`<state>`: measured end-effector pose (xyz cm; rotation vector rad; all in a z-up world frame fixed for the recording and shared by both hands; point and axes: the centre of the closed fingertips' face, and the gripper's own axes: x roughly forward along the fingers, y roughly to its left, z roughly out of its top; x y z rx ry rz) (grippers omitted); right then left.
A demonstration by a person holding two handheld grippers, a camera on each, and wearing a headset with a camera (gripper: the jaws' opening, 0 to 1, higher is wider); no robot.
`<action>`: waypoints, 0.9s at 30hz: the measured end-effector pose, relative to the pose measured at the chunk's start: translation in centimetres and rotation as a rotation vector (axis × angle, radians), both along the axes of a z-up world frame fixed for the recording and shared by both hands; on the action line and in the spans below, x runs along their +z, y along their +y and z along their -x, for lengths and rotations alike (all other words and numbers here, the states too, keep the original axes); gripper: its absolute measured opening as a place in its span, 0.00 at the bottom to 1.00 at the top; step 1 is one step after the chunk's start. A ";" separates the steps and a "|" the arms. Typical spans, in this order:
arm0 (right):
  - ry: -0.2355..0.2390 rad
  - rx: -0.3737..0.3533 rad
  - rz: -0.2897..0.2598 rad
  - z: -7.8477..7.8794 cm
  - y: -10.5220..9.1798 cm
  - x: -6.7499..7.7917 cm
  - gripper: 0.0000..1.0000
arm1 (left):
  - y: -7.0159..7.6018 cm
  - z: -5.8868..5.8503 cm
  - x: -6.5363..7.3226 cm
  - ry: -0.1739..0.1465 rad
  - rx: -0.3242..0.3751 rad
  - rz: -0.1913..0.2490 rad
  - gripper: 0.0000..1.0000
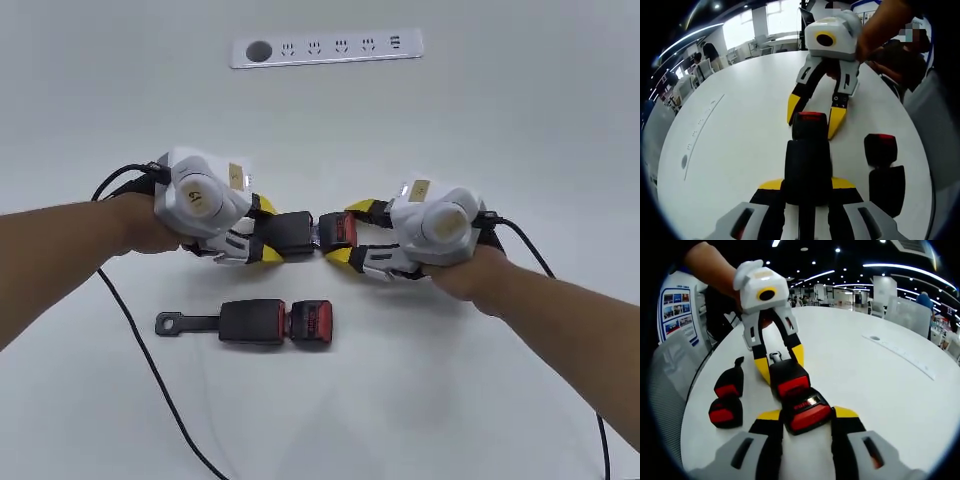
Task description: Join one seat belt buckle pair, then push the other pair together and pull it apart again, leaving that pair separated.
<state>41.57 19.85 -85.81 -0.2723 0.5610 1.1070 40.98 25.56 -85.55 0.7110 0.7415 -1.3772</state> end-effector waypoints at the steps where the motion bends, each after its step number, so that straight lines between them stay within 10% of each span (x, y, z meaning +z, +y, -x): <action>1: 0.000 -0.003 -0.004 0.0 0.0 0.0 0.37 | 0.0 0.0 0.0 -0.001 -0.005 0.001 0.34; 27: -0.015 0.052 0.021 0.7 -2.5 -0.1 0.35 | -0.1 0.1 0.1 0.003 -0.030 -0.005 0.34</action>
